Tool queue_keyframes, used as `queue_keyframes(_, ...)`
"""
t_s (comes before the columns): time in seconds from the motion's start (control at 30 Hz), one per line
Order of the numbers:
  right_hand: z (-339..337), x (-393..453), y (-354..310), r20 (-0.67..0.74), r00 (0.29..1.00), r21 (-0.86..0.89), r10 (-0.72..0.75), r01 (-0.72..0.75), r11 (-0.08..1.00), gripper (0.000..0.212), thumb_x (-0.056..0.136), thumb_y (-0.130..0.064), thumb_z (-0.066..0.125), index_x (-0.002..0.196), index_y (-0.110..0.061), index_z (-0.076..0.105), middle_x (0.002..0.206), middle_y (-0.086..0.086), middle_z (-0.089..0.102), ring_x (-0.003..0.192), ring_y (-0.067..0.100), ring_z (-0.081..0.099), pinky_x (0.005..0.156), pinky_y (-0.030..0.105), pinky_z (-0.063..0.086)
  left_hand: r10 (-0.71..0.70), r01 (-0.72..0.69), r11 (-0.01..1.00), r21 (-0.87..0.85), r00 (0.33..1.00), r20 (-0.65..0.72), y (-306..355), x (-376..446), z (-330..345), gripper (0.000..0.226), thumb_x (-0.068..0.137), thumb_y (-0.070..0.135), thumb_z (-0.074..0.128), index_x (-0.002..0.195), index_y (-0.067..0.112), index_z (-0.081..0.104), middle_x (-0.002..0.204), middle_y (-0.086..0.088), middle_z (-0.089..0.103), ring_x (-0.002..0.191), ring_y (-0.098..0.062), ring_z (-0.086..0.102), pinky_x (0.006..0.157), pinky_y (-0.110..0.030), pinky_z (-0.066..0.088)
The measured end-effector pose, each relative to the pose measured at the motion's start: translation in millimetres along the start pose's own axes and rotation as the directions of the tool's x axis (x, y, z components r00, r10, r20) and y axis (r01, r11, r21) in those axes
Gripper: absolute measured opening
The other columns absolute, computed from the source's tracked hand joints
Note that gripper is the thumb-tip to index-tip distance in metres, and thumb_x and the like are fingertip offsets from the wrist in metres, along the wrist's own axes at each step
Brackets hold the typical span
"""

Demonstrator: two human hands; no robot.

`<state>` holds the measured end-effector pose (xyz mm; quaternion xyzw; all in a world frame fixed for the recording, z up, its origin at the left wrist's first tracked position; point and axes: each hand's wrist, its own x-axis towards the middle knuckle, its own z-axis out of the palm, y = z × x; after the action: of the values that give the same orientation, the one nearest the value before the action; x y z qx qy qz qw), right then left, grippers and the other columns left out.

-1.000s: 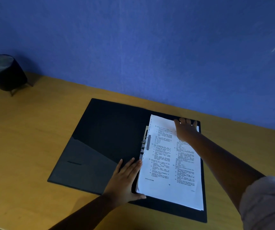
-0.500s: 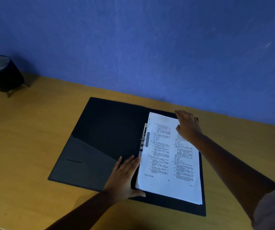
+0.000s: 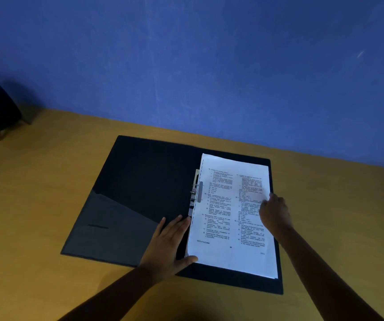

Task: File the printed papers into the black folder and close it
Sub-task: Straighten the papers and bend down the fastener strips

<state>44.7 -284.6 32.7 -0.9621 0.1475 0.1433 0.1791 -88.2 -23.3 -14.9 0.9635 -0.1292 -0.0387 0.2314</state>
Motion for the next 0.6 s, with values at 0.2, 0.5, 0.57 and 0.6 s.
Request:
queue_keyframes(0.2,2,-1,-3,0.009,0.999,-0.019,0.051,-0.051,0.999,0.046,0.096,-0.009,0.035,0.137,0.009,0.024,0.142,0.028,0.033,0.128,0.041,0.035,0.106,0.042,0.031,-0.001,0.001,1.0,0.006,1.0,-0.007,-2,-1,4,0.088,0.079,0.076,0.033,0.147,0.023,0.014,0.153,0.007,0.027,0.142,-0.003,0.005,0.116,-0.027,-0.012)
queue_keyframes(0.5,-9,-2,1,0.002,1.0,-0.017,-0.029,0.029,0.999,0.051,0.096,-0.011,0.037,0.142,0.003,0.021,0.141,0.028,0.036,0.128,0.04,0.038,0.106,0.046,0.035,-0.007,0.007,1.0,-0.01,0.999,-0.046,-1,-1,2,0.077,0.087,0.065,0.03,0.147,0.021,0.013,0.152,0.006,0.029,0.141,-0.001,0.009,0.118,-0.027,-0.007)
queue_keyframes(0.57,-11,-4,1,-0.039,0.99,-0.057,-0.134,0.132,0.99,0.051,0.095,-0.011,0.04,0.143,-0.002,0.026,0.142,0.022,0.037,0.13,0.036,0.036,0.104,0.045,0.038,-0.026,0.022,0.998,-0.058,0.998,-0.065,0,-1,0,0.074,0.088,0.059,0.032,0.146,0.022,0.007,0.153,0.007,0.024,0.14,-0.002,0.014,0.119,-0.025,-0.004)
queue_keyframes(0.6,-10,-6,0,-0.057,0.979,-0.078,-0.195,0.19,0.979,0.051,0.094,-0.011,0.042,0.143,-0.005,0.028,0.144,0.019,0.036,0.132,0.033,0.035,0.105,0.044,0.039,-0.033,0.026,0.996,-0.085,0.997,-0.073,1,-2,-1,0.072,0.088,0.056,0.033,0.145,0.023,0.005,0.152,0.008,0.021,0.139,0.0,0.013,0.119,-0.023,-0.004)
